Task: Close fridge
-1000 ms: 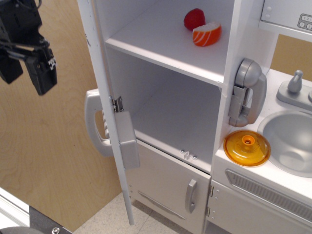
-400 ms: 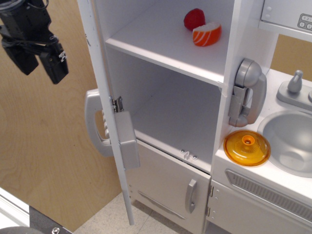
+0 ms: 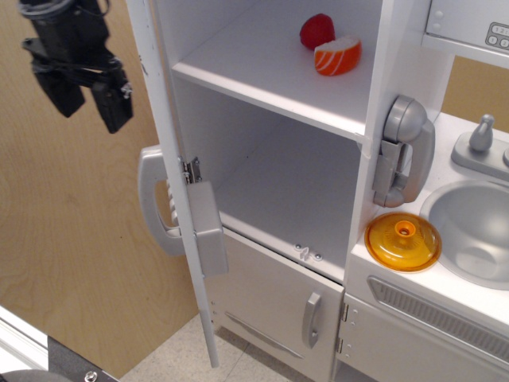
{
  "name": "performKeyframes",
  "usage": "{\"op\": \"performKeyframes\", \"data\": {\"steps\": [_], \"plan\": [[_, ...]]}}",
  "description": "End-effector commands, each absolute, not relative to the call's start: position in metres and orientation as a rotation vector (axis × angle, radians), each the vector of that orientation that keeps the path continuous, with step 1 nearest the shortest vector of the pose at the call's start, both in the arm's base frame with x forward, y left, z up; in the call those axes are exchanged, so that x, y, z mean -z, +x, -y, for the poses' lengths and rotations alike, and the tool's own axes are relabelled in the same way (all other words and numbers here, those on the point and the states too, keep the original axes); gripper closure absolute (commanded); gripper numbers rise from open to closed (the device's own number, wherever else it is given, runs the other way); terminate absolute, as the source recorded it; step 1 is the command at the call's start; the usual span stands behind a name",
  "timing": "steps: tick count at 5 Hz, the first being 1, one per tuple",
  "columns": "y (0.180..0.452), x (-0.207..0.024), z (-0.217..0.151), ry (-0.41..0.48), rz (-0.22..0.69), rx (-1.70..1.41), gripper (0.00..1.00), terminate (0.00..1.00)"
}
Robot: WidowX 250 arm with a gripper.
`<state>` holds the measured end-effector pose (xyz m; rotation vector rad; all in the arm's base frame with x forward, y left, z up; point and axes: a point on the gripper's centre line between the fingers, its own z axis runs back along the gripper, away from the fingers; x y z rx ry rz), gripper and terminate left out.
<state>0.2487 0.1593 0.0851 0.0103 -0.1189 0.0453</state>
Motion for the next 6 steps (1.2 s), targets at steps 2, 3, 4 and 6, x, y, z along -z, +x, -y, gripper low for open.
{"op": "performKeyframes", "data": {"steps": [2, 3, 4, 6], "plan": [[0.272, -0.112, -0.138, -0.013, 0.138, 0.048, 0.0, 0.0], [0.281, -0.111, -0.131, -0.016, 0.13, 0.037, 0.0, 0.0], [0.293, -0.109, -0.124, -0.003, 0.147, 0.023, 0.0, 0.0], [0.32, -0.109, -0.12, -0.038, 0.122, -0.045, 0.0, 0.0]]}}
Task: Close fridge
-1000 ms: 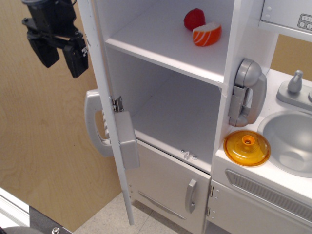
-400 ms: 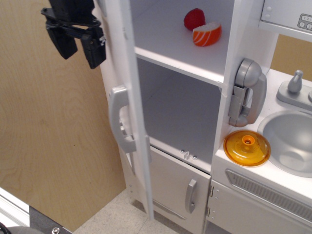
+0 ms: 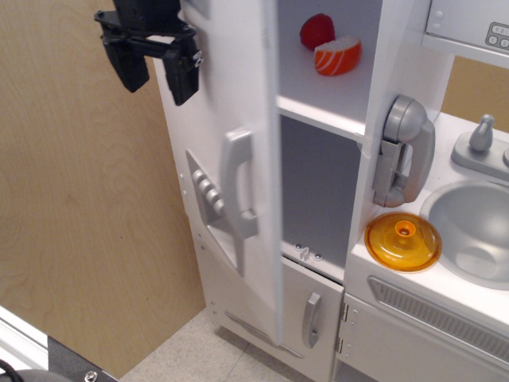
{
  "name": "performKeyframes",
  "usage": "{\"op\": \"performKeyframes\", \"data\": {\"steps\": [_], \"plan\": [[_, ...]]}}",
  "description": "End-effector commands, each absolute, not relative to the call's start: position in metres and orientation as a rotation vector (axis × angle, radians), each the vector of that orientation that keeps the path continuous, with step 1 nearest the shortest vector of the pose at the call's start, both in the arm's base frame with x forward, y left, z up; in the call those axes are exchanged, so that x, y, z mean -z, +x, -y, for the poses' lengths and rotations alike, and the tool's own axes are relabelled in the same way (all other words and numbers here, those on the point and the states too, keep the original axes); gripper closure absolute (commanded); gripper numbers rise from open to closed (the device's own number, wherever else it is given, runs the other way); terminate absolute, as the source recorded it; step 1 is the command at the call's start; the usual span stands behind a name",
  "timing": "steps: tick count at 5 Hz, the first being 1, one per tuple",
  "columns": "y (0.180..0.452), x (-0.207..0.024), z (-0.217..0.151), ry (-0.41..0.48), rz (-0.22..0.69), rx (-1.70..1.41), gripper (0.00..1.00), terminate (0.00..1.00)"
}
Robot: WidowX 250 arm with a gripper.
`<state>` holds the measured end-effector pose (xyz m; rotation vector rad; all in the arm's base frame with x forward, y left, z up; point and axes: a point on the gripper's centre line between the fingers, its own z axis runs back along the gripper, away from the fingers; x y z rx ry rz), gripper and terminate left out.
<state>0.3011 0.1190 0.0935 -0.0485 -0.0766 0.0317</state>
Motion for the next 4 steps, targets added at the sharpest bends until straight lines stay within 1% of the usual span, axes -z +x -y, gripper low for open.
{"op": "performKeyframes", "data": {"steps": [1, 2, 4], "plan": [[0.33, -0.108, -0.121, -0.038, 0.121, -0.068, 0.0, 0.0], [0.343, -0.11, -0.122, -0.042, 0.132, -0.094, 0.0, 0.0], [0.358, -0.109, -0.122, -0.037, 0.12, -0.126, 0.0, 0.0]]}}
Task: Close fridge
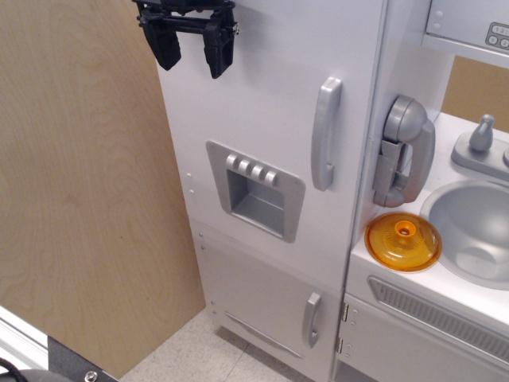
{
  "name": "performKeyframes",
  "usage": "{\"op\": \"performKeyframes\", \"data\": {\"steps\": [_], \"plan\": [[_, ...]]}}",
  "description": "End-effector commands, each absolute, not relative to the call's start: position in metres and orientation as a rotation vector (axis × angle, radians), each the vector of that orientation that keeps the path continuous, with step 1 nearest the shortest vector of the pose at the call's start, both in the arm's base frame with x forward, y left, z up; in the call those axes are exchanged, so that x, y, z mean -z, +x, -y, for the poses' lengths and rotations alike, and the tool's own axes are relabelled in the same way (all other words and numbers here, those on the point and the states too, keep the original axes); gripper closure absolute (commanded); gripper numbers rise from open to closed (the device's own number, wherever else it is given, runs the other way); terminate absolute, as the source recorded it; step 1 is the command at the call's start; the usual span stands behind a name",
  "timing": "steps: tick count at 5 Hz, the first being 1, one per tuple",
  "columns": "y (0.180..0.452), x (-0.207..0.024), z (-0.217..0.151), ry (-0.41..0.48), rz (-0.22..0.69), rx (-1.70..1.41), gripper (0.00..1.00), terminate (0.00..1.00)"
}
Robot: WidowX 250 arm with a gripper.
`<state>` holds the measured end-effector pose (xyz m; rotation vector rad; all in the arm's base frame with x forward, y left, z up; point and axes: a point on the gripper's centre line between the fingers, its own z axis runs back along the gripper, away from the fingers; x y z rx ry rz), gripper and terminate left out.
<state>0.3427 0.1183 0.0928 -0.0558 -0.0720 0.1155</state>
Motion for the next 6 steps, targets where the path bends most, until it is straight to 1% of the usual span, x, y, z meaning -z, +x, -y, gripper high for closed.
{"op": "performKeyframes", "data": {"steps": [1, 2, 3, 5, 6], "plan": [[0.335, -0.107, -0.126, -0.032, 0.136, -0.075, 0.0, 0.0], [0.288, -0.108, -0.13, -0.016, 0.149, 0.024, 0.0, 0.0], [0.278, -0.112, -0.133, -0.013, 0.18, 0.04, 0.0, 0.0], [0.278, -0.112, -0.133, -0.013, 0.18, 0.04, 0.0, 0.0], [0.278, -0.112, -0.133, -0.013, 0.18, 0.04, 0.0, 1.0]]}}
